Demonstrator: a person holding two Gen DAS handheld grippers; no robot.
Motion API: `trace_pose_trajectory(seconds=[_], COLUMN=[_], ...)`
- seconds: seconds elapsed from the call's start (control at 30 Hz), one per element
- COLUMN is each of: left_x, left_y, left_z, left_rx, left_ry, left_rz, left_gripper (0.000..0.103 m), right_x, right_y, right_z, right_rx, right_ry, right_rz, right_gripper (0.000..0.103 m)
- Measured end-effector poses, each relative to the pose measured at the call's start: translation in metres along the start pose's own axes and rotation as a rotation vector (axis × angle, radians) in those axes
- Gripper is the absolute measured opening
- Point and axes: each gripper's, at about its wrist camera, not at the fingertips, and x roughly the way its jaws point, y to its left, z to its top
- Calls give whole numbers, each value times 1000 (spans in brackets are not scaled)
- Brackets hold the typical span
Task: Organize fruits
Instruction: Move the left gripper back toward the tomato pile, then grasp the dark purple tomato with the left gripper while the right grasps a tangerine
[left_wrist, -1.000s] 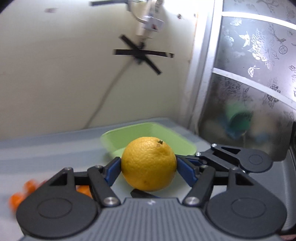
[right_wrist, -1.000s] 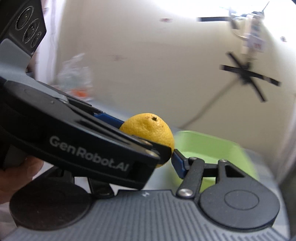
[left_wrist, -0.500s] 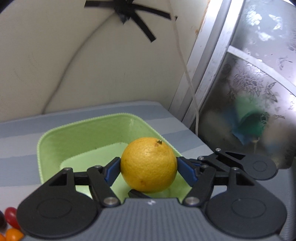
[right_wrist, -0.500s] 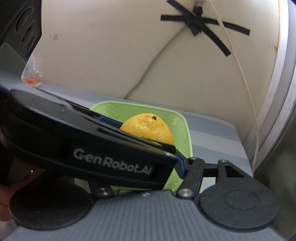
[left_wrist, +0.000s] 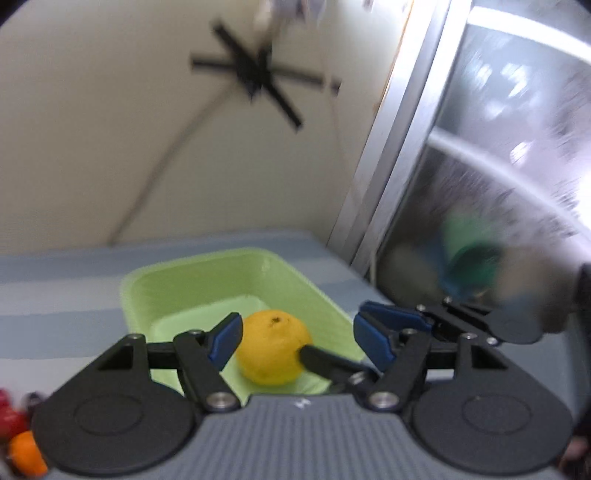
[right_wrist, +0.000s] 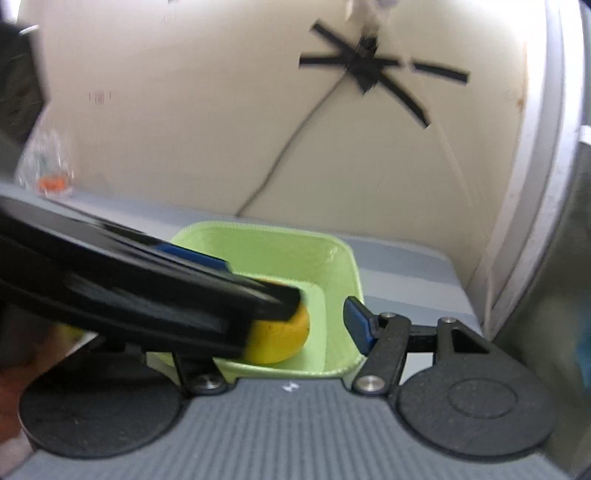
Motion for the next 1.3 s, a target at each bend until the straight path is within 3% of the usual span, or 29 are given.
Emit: trace_pose_trajectory(seconds=[0.07, 0.13, 0.23, 0.37, 0.47, 0.57, 0.7, 0.93, 1.13, 1.2, 1.3], left_x=[-43, -86, -131, -162, -176, -183, -173, -131, -98, -94, -93], left_y=[12, 31, 59, 79, 92, 101, 114, 134, 147, 147, 147], left_z=[-9, -22, -48, -87, -111, -124, -118, -112, -110, -112, -114], left_rx=[-5, -8, 2, 68, 41, 3, -61, -32, -33, -19, 0], left_ry=[-59, -108, -99, -19, 9, -28, -37, 22, 79, 73, 67], left_rz=[3, 58, 243, 540, 608, 613, 562, 414, 369, 383, 396], left_gripper=[72, 73, 74, 76, 81, 81, 81, 62, 48, 46, 31], right_x=[-23, -47, -68, -71, -60, -52, -40, -9, 15, 21, 28], right_y=[1, 11, 32, 73, 101, 131, 150, 161, 175, 178, 181], right_z=[-3, -12, -29, -48, -54, -58, -59, -41, -35, -33, -33], right_rx=[51, 104, 154, 166, 157, 118, 92, 51, -12, -19, -33], right_ry=[-53, -95, -126, -104, -77, -51, -23, 11, 58, 67, 78], right_rz=[17, 68, 144, 228, 268, 261, 245, 200, 187, 185, 172], right_gripper=[65, 65, 61, 41, 33, 30, 29, 30, 31, 38, 43])
